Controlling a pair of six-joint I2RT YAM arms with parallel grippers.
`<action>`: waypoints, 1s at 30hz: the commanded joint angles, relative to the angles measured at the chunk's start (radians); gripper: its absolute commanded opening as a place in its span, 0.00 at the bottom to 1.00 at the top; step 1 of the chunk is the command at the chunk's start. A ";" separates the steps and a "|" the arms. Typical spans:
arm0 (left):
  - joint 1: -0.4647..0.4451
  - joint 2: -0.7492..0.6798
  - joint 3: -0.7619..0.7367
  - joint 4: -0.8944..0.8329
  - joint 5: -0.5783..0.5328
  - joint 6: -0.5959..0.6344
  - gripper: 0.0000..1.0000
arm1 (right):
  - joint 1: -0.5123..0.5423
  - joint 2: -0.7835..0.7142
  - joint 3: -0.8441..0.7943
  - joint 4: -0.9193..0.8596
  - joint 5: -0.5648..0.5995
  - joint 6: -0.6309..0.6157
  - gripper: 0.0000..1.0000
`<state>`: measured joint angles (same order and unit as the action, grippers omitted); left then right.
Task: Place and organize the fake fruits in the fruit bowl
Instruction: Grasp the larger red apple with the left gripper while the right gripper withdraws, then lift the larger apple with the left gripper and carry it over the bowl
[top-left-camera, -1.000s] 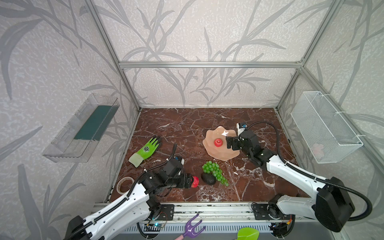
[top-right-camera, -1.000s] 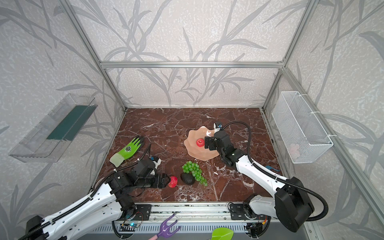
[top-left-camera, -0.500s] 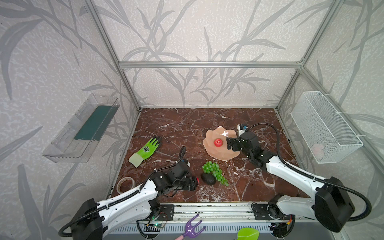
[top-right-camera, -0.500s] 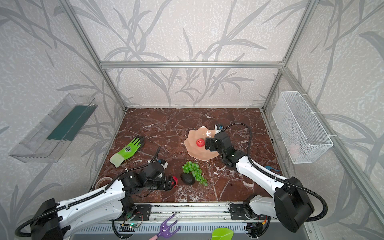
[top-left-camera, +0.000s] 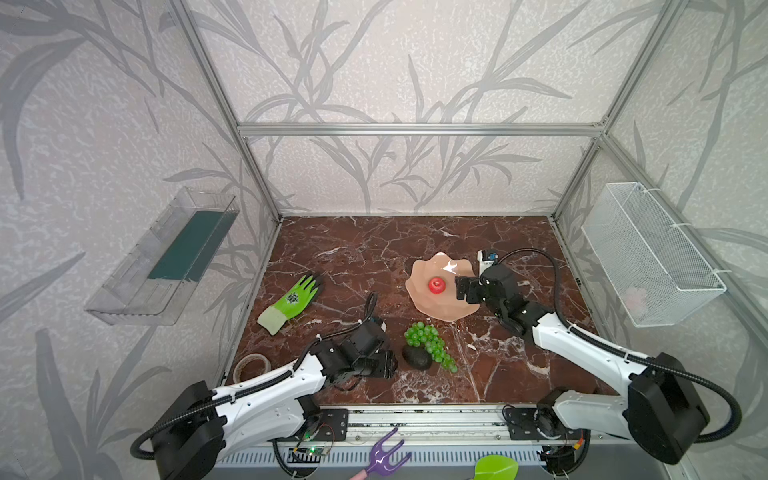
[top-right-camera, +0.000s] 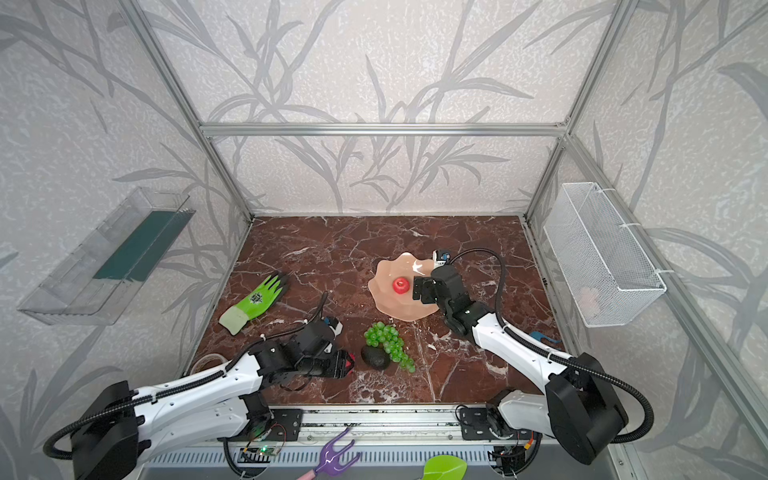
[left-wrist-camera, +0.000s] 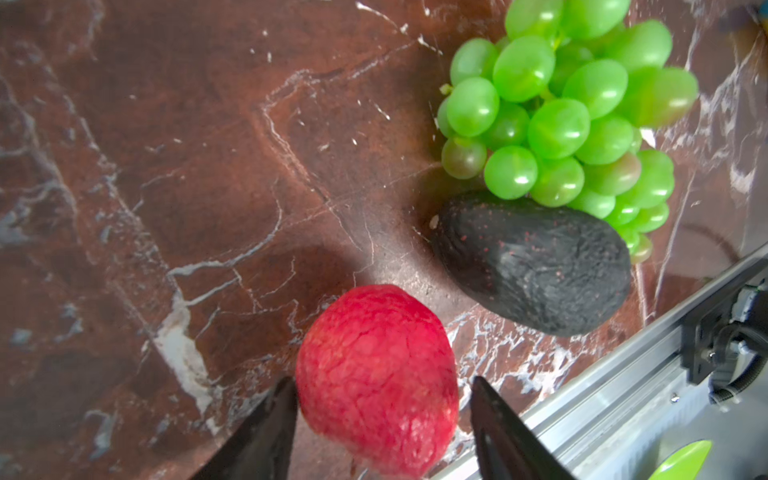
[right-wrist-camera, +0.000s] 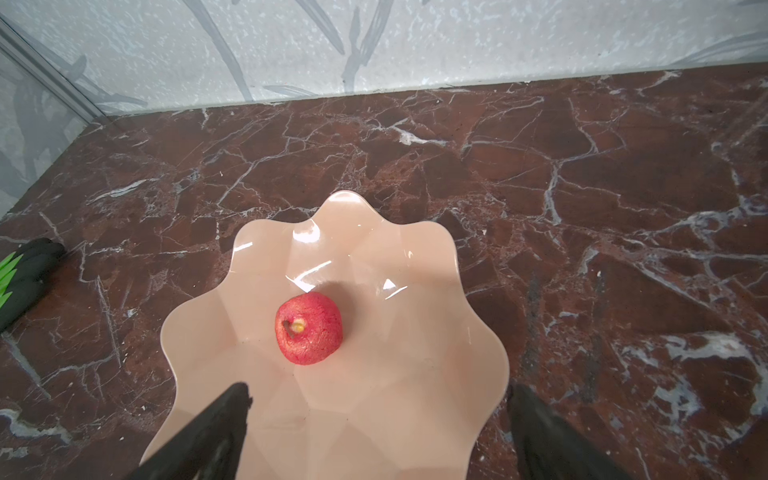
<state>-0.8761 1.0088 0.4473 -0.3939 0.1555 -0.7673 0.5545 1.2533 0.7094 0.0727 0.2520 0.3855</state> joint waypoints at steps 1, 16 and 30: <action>-0.003 -0.006 0.013 -0.039 -0.018 0.021 0.61 | -0.008 0.004 -0.017 0.029 0.000 0.022 0.95; 0.004 0.003 0.237 -0.181 -0.076 0.152 0.50 | -0.036 -0.014 -0.013 0.020 -0.013 0.035 0.95; 0.163 0.569 0.969 -0.325 0.051 0.508 0.51 | -0.076 -0.397 -0.137 -0.173 -0.069 -0.019 0.95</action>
<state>-0.7204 1.4853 1.3167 -0.6483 0.1780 -0.3866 0.4934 0.9276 0.5911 -0.0017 0.2012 0.3985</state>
